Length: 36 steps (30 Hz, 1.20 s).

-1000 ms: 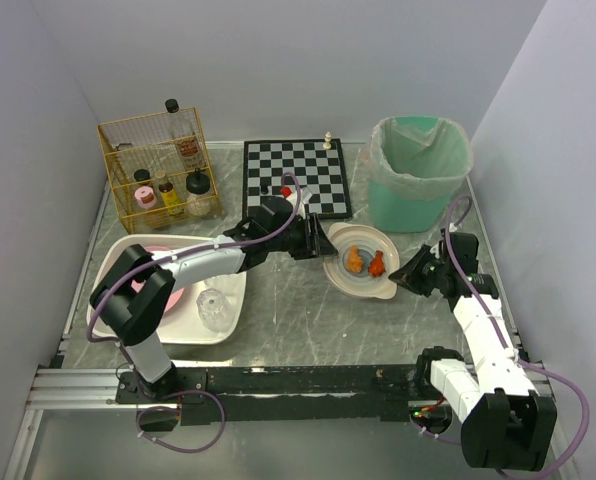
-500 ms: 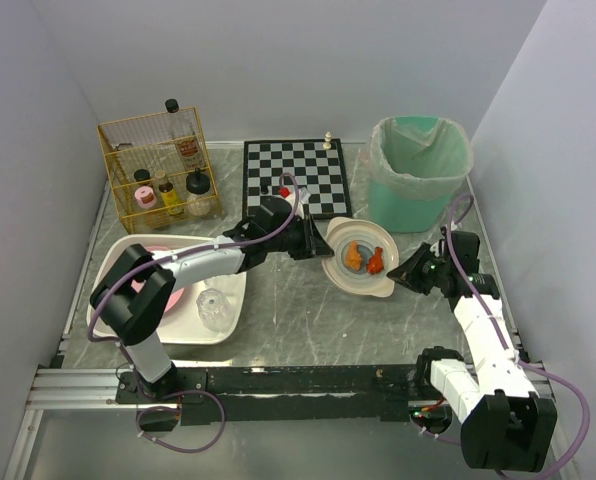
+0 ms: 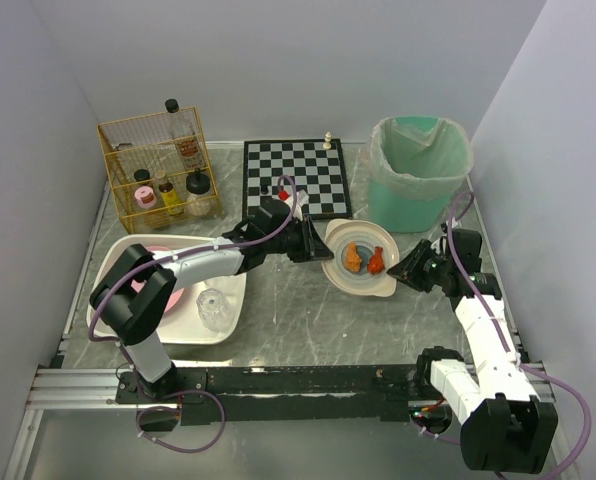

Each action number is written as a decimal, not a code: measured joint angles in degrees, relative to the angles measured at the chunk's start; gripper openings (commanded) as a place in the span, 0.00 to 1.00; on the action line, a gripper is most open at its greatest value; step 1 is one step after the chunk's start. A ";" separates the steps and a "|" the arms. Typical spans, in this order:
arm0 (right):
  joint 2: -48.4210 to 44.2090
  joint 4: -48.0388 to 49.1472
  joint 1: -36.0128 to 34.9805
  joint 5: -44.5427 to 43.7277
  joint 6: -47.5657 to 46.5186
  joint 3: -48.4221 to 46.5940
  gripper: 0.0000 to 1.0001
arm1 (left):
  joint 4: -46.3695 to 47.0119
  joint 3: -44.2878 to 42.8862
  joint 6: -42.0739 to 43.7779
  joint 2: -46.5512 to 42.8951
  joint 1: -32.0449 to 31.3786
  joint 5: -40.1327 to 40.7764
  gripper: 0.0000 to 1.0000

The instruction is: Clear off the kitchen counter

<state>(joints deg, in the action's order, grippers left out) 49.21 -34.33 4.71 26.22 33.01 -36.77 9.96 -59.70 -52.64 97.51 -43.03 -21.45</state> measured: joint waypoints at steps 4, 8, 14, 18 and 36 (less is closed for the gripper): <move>0.00 0.24 0.00 -0.09 -0.98 -1.18 0.43 | -1.64 -0.24 -0.24 -0.02 0.02 -1.66 0.01; 0.00 0.70 0.00 -0.13 -1.38 -1.27 0.44 | -3.02 -0.63 -0.22 -0.02 0.22 -2.95 0.01; 0.00 1.46 0.00 -0.46 -1.62 -1.73 0.45 | -3.76 -0.63 -0.70 -0.07 1.36 -6.32 0.01; -0.02 2.05 0.07 -1.46 -2.69 -3.10 0.48 | -3.74 -0.50 -1.05 -0.09 1.88 -8.76 0.01; 1.18 5.88 0.44 5.01 -2.99 -3.34 0.50 | -1.84 0.07 -2.67 -3.23 5.01 -14.01 0.01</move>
<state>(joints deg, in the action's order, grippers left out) 50.39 -28.45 5.15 31.22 30.02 -40.12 8.12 -59.64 -55.31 94.28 -38.02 -35.46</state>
